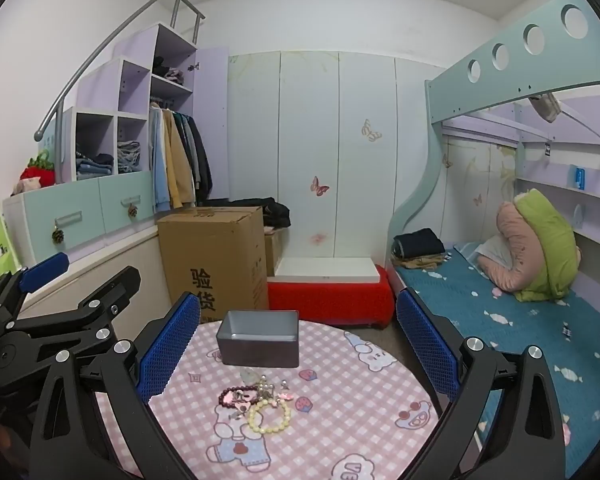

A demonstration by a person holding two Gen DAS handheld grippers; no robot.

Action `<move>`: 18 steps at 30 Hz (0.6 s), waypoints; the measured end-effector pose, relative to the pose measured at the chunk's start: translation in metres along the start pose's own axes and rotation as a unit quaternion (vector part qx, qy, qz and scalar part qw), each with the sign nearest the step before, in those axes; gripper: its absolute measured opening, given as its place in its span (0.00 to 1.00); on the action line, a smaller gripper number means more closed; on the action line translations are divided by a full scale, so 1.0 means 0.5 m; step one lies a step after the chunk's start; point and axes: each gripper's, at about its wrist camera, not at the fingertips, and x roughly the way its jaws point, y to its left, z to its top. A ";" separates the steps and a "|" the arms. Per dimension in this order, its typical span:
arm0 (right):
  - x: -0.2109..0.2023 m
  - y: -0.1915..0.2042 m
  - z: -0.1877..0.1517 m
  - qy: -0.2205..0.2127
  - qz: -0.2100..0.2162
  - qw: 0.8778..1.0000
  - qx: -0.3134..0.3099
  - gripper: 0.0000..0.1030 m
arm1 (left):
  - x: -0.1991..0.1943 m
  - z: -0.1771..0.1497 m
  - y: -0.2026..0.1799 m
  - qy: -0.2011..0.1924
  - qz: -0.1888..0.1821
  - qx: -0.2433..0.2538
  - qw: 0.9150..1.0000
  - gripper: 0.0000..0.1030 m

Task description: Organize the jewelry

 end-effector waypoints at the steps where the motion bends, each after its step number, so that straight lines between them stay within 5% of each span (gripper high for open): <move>1: 0.000 0.000 0.000 0.000 0.000 1.000 0.000 0.93 | 0.000 0.000 0.000 -0.001 0.000 0.000 1.000 0.93; 18: 0.002 0.002 -0.002 0.000 0.001 1.000 0.000 0.93 | 0.000 -0.002 -0.003 0.000 0.001 0.001 1.000 0.93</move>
